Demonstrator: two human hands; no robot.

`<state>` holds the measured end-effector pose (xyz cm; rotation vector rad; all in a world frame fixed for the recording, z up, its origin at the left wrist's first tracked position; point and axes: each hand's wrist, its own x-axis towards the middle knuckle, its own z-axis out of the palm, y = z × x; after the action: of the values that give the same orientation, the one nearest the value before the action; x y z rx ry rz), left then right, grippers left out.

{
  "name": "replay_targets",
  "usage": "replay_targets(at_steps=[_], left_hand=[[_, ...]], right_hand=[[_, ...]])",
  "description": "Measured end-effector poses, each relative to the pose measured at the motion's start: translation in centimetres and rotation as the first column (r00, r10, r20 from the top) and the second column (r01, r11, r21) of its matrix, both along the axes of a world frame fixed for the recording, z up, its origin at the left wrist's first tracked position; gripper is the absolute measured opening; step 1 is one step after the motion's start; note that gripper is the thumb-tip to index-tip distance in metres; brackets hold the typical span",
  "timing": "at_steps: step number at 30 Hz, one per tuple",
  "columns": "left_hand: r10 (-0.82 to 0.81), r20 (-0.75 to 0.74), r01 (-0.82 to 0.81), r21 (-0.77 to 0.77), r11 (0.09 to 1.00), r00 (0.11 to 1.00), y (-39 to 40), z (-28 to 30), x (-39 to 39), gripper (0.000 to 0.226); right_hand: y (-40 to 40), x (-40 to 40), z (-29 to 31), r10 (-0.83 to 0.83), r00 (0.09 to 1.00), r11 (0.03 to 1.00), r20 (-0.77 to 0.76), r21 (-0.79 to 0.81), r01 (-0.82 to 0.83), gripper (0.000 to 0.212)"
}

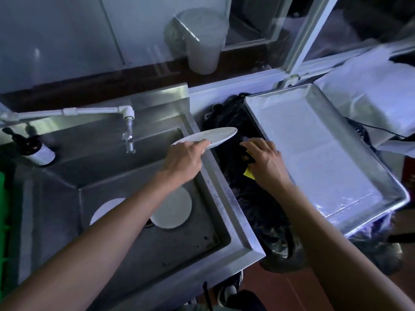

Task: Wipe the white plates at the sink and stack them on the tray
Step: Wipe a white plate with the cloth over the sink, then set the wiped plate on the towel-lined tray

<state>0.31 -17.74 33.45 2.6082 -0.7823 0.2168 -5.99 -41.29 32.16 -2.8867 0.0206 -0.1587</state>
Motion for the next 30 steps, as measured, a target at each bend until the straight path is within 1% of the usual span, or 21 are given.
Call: replay_targets(at_steps=[2,5,7,10,12,14,17,19,23,28,30], left_hand=[[-0.046,0.03,0.045,0.011,0.999,0.999,-3.3,0.4,0.9,0.029],[-0.098,0.033,0.096,0.055,0.994,0.995,-8.7,0.4,2.3,0.032],[-0.133,0.05,0.132,0.022,0.991,0.99,-12.2,0.2,3.0,0.036],[-0.222,0.137,0.229,-0.04,0.973,0.965,-17.3,-0.5,3.8,0.043],[-0.255,0.159,0.265,-0.041,0.963,0.954,-20.7,-0.9,4.6,0.048],[-0.269,0.151,0.276,-0.024,0.961,0.951,-23.8,-1.4,5.5,0.052],[-0.3,0.111,0.297,0.039,0.954,0.948,-27.8,-2.8,6.7,0.049],[-0.311,0.097,0.304,0.077,0.949,0.945,-29.9,-3.9,7.4,0.046],[-0.304,0.059,0.297,0.107,0.949,0.951,-33.1,-6.1,8.6,0.049],[-0.224,0.005,0.223,0.105,0.969,0.975,-36.2,-8.9,9.7,0.058],[-0.213,-0.007,0.212,0.107,0.971,0.977,-37.3,-9.6,10.2,0.058]], right_hand=[[-3.0,-0.3,0.2,-0.033,0.999,0.999,0.018,0.02,0.033,0.071],[-7.6,-0.6,0.3,-0.063,0.998,0.996,0.03,0.064,0.061,0.068],[-10.5,-0.9,0.1,-0.092,0.995,0.992,0.028,0.084,0.089,0.066],[-14.6,-1.3,-0.4,-0.134,0.991,0.986,0.024,0.106,0.131,0.064],[-17.2,-1.2,-0.8,-0.148,0.989,0.983,0.016,0.112,0.145,0.064],[-19.5,-1.0,-1.1,-0.158,0.987,0.982,0.001,0.109,0.157,0.066],[-22.4,-0.7,-1.5,-0.183,0.983,0.978,-0.005,0.104,0.182,0.068],[-24.0,-0.5,-2.0,-0.197,0.98,0.974,0.0,0.118,0.195,0.068],[-26.7,-0.3,-3.3,-0.21,0.978,0.967,0.009,0.15,0.206,0.065],[-29.0,-0.1,-4.9,-0.218,0.976,0.964,-0.008,0.154,0.217,0.062],[-29.6,0.1,-5.4,-0.224,0.974,0.962,-0.027,0.151,0.226,0.061]])
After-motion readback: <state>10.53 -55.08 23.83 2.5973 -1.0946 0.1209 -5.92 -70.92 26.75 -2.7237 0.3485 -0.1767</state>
